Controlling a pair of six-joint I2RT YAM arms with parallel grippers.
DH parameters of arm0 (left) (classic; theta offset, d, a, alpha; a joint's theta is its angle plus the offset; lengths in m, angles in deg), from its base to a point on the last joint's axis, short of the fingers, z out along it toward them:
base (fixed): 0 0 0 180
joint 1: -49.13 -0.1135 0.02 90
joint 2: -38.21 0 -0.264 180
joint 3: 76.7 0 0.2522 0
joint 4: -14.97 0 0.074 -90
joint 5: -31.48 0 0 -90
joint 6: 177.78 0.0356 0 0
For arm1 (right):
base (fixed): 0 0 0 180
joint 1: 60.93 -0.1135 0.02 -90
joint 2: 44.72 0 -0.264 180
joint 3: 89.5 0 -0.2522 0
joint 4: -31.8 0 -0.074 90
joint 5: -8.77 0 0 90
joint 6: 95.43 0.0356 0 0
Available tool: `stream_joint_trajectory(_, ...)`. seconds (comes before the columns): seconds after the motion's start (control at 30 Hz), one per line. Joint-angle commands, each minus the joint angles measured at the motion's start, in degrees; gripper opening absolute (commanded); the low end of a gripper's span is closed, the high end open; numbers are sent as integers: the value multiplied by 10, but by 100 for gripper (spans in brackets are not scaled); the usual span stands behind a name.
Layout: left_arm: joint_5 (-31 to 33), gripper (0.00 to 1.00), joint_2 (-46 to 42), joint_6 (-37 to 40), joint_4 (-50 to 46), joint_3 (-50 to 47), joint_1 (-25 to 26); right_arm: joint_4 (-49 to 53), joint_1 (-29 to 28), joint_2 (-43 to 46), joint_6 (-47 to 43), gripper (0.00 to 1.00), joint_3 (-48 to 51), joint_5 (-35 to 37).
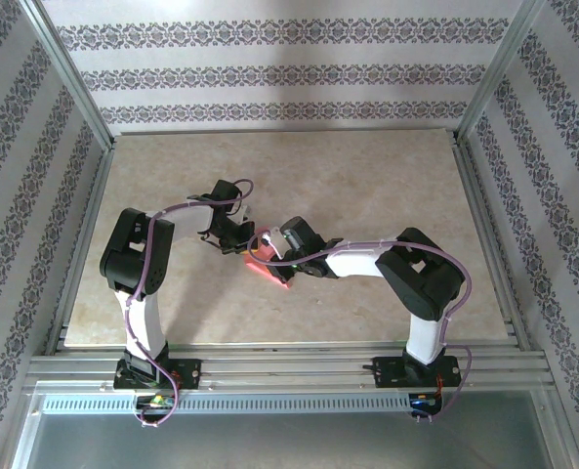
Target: Fold a paper plane with a square sheet of paper (pick it up from the middle)
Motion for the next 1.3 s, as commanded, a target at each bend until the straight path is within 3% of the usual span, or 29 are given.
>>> stream_joint_trajectory(0.0,4,7,23,15,-27,0,-1,11,3,-8,-8,12,-15,9)
stream_joint_trajectory(1.27,1,6,21,10,-20,-6,2,26,3,-22,-12,12,-24,10)
